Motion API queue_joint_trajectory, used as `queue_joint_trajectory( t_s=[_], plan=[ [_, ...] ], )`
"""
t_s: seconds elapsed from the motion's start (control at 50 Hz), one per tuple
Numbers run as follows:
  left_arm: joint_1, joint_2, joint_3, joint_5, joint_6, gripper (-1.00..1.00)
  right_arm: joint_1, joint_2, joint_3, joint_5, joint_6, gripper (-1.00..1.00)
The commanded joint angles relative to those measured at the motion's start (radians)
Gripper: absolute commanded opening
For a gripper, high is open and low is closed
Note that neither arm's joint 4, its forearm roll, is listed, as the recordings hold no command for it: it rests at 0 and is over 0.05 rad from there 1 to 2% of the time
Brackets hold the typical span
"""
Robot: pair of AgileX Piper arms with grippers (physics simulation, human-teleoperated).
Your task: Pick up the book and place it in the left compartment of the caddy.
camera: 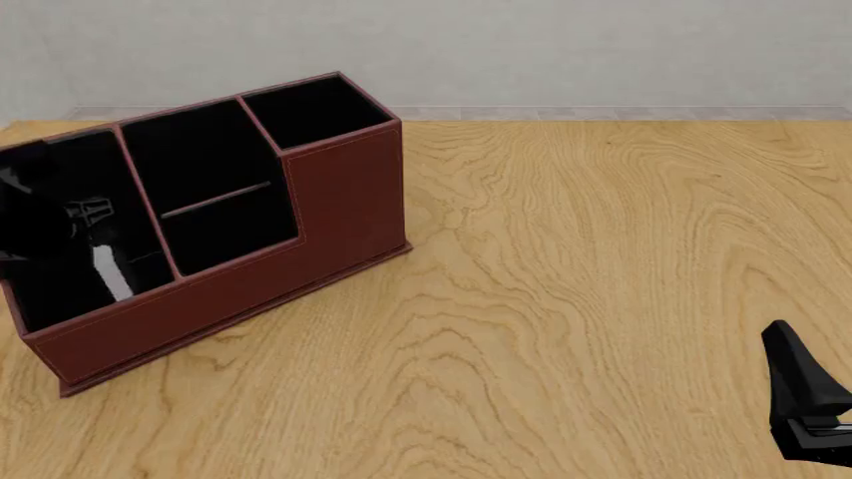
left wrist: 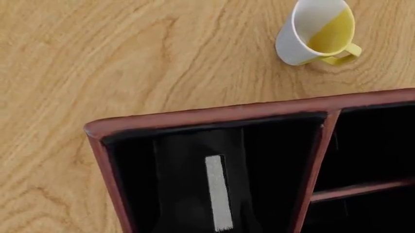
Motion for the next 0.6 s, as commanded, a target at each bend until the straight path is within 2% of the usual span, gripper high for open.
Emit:
queue_joint_trajectory(
  t_s=[0.02, 0.38, 0.6],
  plan=[
    [0.004, -0.010, -0.001, 0.007, 0.013, 1.00, 0.000, -0.004, 0.001, 0.002, 0.000, 1.00],
    [0.007, -0.043, 0.009, 0.025, 0.019, 1.00, 0.000, -0.003, 0.001, 0.002, 0.000, 1.00],
    [0.002, -0.140, 0.020, 0.086, 0.018, 1.00, 0.000, -0.003, 0.001, 0.002, 0.000, 1.00]
  ],
)
